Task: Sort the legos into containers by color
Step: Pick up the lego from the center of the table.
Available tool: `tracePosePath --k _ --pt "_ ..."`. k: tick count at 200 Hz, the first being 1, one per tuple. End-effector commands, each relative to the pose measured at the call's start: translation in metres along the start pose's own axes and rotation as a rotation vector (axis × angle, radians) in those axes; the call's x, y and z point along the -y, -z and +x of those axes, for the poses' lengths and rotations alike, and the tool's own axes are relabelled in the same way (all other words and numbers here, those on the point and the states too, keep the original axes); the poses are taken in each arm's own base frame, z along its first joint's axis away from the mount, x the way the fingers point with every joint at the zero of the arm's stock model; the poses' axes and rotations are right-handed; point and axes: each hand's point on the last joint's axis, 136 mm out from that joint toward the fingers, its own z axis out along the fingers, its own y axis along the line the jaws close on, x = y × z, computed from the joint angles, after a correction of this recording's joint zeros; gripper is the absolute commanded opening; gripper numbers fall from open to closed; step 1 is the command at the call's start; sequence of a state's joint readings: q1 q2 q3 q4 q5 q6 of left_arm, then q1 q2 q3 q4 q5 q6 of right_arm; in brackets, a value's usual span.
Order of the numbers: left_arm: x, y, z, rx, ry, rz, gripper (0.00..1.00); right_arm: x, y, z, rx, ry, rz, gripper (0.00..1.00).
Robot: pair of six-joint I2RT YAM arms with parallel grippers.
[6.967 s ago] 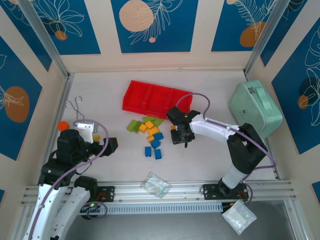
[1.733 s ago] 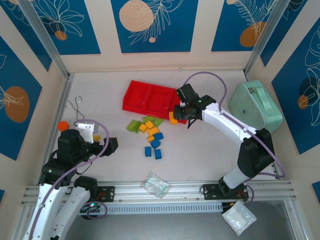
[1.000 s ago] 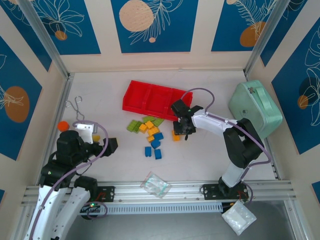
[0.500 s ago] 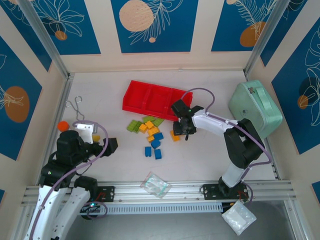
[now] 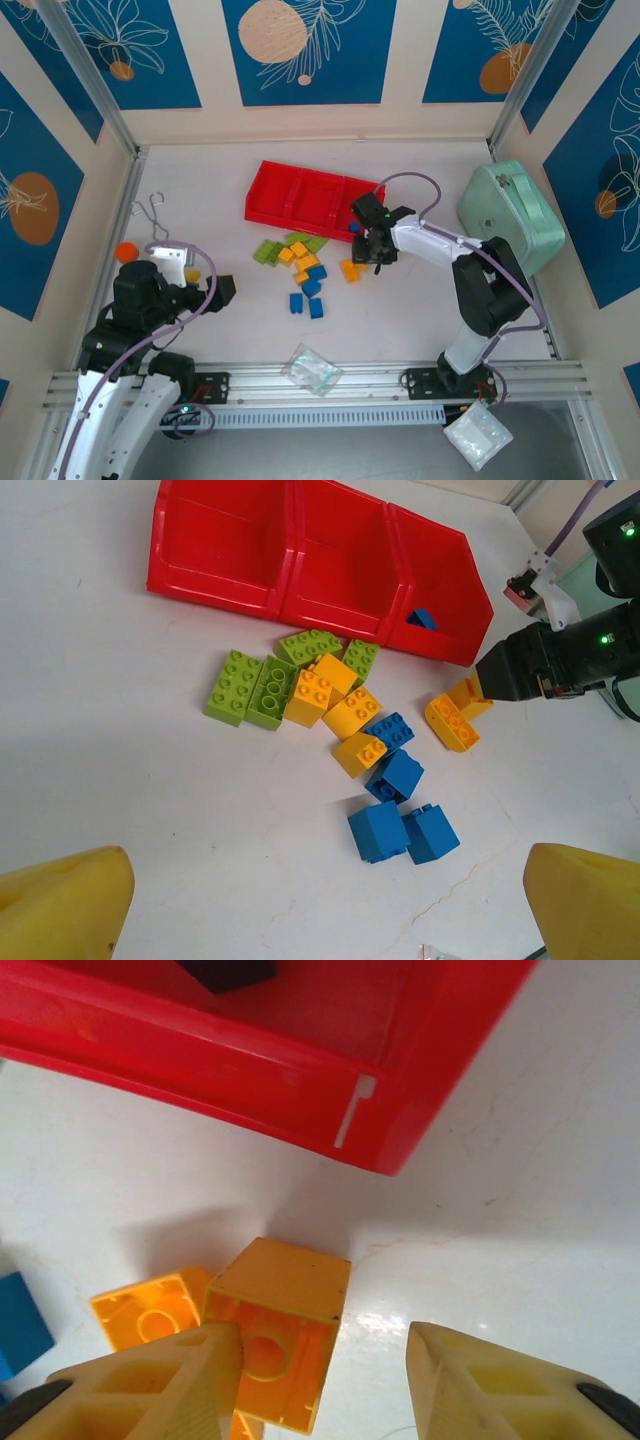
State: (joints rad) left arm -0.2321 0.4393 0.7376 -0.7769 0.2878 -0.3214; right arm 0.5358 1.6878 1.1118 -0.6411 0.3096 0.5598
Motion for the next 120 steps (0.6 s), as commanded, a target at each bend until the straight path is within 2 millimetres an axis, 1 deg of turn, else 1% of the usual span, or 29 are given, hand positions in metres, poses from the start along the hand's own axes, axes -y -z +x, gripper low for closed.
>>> tracePosePath --k 1,18,45,77,101,120 --pt "0.0033 0.0004 -0.0011 0.018 -0.017 0.020 1.00 -0.0025 -0.0124 0.0092 -0.063 -0.049 -0.014 0.48" --pt "0.0038 0.0004 -0.0007 0.016 -0.016 0.023 1.00 -0.0059 -0.0141 0.0100 -0.068 -0.055 -0.029 0.49" --pt "0.0038 0.0006 -0.0010 0.018 -0.017 0.023 1.00 -0.0061 -0.0180 0.0112 -0.077 -0.061 -0.028 0.49" --pt "0.0037 0.0006 -0.0008 0.017 -0.016 0.022 1.00 -0.0037 -0.0205 0.0130 -0.080 -0.061 -0.020 0.42" --pt "0.0039 0.0008 -0.0013 0.019 -0.017 0.023 1.00 -0.0035 -0.0204 0.0139 -0.080 -0.058 -0.026 0.40" --pt "0.0037 0.0005 -0.0010 0.018 -0.017 0.022 1.00 -0.0023 -0.0205 0.0140 -0.080 -0.055 -0.025 0.35"
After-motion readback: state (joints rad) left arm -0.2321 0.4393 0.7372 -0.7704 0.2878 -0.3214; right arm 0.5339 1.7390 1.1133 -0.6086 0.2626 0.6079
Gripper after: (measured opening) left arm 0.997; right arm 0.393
